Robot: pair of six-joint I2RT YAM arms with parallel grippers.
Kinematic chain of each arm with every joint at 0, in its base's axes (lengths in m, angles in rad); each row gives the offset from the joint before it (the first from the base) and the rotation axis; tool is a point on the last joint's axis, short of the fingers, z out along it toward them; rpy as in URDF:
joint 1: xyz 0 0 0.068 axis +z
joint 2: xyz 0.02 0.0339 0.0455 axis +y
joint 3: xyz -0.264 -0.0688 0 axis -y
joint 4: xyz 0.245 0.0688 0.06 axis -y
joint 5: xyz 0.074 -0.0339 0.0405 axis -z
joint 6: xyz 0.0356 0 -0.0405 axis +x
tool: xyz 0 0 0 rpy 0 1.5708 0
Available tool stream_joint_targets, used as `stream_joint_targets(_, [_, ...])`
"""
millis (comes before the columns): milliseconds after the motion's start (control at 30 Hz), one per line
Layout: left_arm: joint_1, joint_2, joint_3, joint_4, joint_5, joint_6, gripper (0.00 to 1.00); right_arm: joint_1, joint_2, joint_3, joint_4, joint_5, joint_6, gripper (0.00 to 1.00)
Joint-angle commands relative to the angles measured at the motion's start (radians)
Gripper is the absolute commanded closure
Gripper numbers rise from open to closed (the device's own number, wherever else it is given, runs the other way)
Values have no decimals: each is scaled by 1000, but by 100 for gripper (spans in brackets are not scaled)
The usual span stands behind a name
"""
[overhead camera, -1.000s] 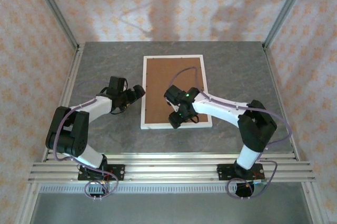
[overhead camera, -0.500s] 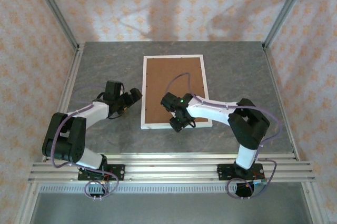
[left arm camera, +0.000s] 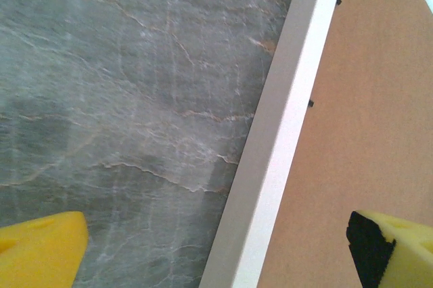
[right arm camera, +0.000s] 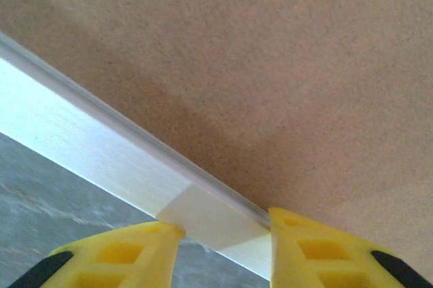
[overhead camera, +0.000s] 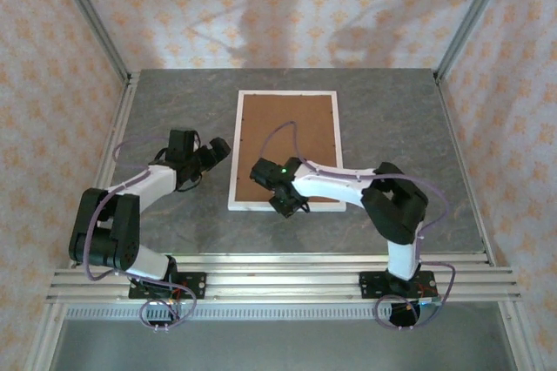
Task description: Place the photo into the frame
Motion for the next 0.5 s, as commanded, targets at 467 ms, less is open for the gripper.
stream_joint_targets(467, [28, -187, -39, -121, -76, 8, 0, -121, 30, 232, 69, -84, 187, 40])
